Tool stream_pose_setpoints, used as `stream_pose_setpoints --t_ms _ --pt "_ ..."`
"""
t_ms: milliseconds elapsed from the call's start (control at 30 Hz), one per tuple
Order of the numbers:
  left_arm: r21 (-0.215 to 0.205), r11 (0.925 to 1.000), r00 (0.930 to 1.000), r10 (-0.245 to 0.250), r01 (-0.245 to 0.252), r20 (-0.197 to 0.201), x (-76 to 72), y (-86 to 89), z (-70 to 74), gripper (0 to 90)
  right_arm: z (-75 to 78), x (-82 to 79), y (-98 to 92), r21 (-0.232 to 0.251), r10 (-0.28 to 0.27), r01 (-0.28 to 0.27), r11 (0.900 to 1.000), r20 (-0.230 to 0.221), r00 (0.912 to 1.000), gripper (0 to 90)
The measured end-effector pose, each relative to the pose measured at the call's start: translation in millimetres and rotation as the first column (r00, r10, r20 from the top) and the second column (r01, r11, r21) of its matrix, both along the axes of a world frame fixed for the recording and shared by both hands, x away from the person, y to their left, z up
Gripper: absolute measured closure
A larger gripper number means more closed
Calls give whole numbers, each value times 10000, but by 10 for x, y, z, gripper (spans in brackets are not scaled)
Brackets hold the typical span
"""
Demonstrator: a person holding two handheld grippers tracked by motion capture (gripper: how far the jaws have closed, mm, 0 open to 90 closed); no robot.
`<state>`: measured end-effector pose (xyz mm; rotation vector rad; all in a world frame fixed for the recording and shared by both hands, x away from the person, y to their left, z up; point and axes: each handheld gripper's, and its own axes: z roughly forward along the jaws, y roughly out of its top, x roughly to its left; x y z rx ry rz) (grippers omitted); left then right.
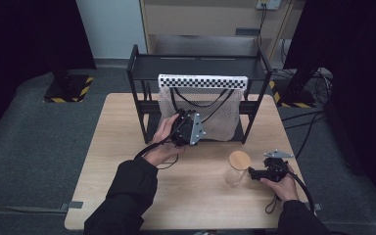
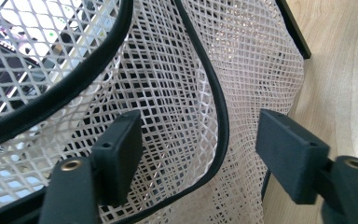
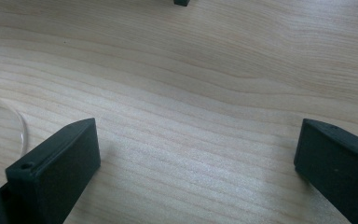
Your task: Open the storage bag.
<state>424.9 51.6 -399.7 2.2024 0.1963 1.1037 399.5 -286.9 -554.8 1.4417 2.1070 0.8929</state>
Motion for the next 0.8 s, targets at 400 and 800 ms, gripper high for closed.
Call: stream_pose_setpoints --t_ms 400,800 --pt "-508 9985 9956 147 -195 -926 66 15 -76 569 -2 -2 0 16 4 -4 10000 11 10000 4" --pt "-1012 9922 9890 588 -729 -1356 -26 30 -44 779 -2 -2 0 18 1 -1 10000 9 10000 5"
